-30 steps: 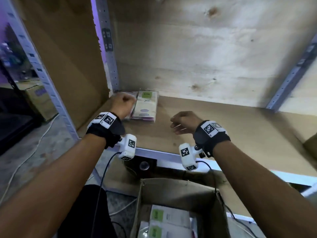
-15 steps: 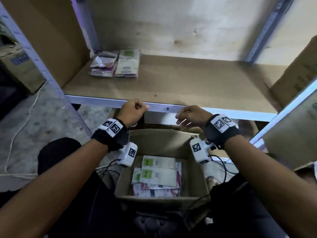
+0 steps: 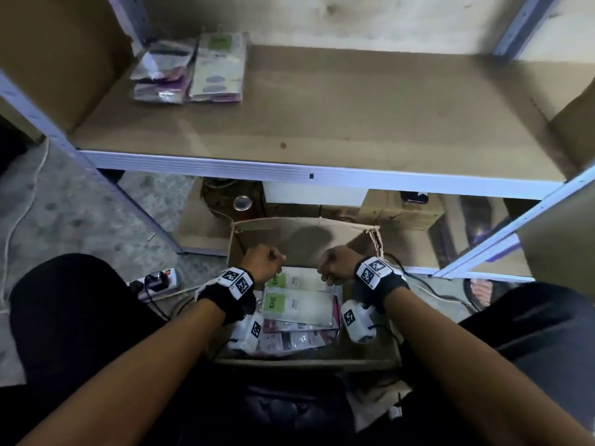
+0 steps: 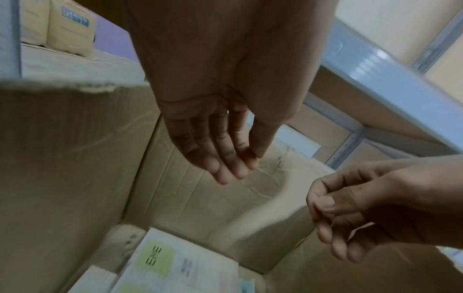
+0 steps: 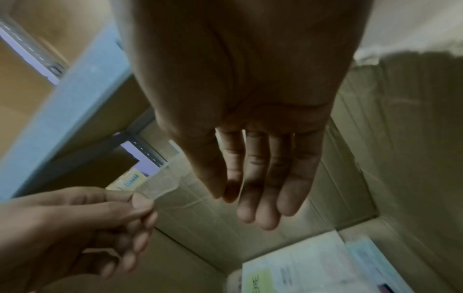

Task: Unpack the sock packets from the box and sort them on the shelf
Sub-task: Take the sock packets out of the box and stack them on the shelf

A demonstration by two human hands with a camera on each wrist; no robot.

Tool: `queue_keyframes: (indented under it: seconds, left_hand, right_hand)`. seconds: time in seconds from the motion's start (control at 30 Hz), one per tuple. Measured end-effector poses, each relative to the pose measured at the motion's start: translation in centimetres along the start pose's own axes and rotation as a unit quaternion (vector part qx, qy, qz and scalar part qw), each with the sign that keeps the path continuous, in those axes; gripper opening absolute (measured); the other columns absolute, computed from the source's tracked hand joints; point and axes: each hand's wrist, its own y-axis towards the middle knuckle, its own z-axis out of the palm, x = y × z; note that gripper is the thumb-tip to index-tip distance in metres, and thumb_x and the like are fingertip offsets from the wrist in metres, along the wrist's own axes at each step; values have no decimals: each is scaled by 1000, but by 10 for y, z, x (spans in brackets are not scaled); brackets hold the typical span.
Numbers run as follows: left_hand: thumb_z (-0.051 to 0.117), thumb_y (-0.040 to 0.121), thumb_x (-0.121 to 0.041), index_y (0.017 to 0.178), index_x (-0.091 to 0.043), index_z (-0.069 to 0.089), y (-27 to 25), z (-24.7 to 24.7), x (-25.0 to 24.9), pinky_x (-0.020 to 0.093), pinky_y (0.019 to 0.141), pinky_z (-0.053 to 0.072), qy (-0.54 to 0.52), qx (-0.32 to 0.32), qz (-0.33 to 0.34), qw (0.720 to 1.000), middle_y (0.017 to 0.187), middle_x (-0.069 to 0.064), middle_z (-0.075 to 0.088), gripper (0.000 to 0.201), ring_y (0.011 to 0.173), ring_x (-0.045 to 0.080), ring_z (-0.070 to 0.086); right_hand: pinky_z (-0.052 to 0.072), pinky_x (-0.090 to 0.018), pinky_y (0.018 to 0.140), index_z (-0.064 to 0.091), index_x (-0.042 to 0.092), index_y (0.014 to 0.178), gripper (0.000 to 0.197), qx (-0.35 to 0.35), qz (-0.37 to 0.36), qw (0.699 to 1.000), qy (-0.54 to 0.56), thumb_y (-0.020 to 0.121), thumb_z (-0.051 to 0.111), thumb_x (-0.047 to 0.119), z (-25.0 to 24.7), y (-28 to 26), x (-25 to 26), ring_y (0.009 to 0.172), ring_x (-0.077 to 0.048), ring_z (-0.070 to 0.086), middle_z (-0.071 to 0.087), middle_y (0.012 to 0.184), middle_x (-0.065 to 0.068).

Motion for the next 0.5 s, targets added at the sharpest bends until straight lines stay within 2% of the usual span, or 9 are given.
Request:
queue_keyframes:
  seconds: [0.07, 0.1, 0.2, 0.27, 0.3, 0.4, 0.43, 0.5]
  left_hand:
    - [61, 95, -21, 82, -10, 73, 11, 9, 12, 20, 67, 52, 2, 16, -29, 999, 77, 4, 72, 20, 70, 15, 65]
    - [61, 93, -22, 82, -10, 74, 15, 13, 16, 19, 65, 50, 8, 19, -43, 999, 76, 3, 72, 21, 71, 16, 67]
    - [61, 92, -22, 82, -7, 75, 28, 25, 30, 29, 80, 56, 25, 24, -77, 996, 86, 12, 76, 22, 85, 25, 72]
    - [59, 93, -15, 92, -1, 74, 35, 34, 37, 35, 88, 55, 37, 35, -89, 995, 97, 18, 75, 21, 97, 31, 70]
    - [59, 93, -13, 96, 1, 74, 36, 37, 39, 36, 89, 55, 47, 41, -93, 994, 102, 19, 74, 20, 101, 33, 68]
    - [57, 94, -10, 103, 4, 72, 46, 45, 48, 36, 92, 52, 59, 51, -95, 992, 109, 21, 71, 22, 107, 35, 65]
    - [54, 95, -11, 106, 5, 71, 47, 46, 48, 35, 91, 51, 72, 58, -96, 991, 111, 22, 70, 25, 109, 35, 64]
    - [46, 99, -13, 109, 8, 69, 49, 47, 49, 33, 90, 44, 92, 61, -100, 989, 116, 23, 68, 33, 111, 36, 62]
  right_hand:
    - [38, -21, 46, 53, 8, 76, 19, 26, 31, 999, 23, 94, 49, 7, 9, 22, -9, 50, -18, 52, 58, 68, -10]
    - [40, -21, 46, 54, 10, 76, 18, 26, 36, 999, 18, 94, 51, 8, 13, 32, -14, 50, -18, 54, 59, 68, -10]
    - [47, -19, 44, 58, 15, 78, 14, 2, 29, 999, -30, 92, 58, 10, 23, 61, -26, 55, -16, 61, 66, 73, -7]
    - [51, -21, 54, 62, 16, 84, 8, -23, 26, 997, -69, 92, 60, 14, 32, 77, -32, 62, -17, 63, 71, 83, -9]
    - [53, -23, 61, 66, 13, 92, 6, -25, 25, 996, -83, 92, 61, 15, 35, 83, -35, 67, -19, 64, 73, 92, -12]
    - [55, -31, 82, 67, 5, 115, 27, -13, 30, 988, -154, 93, 58, 19, 48, 110, -43, 96, -28, 68, 70, 113, -15]
    - [53, -32, 89, 66, 4, 118, 30, -15, 27, 982, -185, 95, 55, 19, 52, 115, -46, 106, -31, 65, 68, 118, -16]
    - [51, -34, 93, 65, 3, 119, 30, -17, 18, 970, -242, 95, 52, 16, 61, 127, -50, 114, -33, 61, 64, 124, -16]
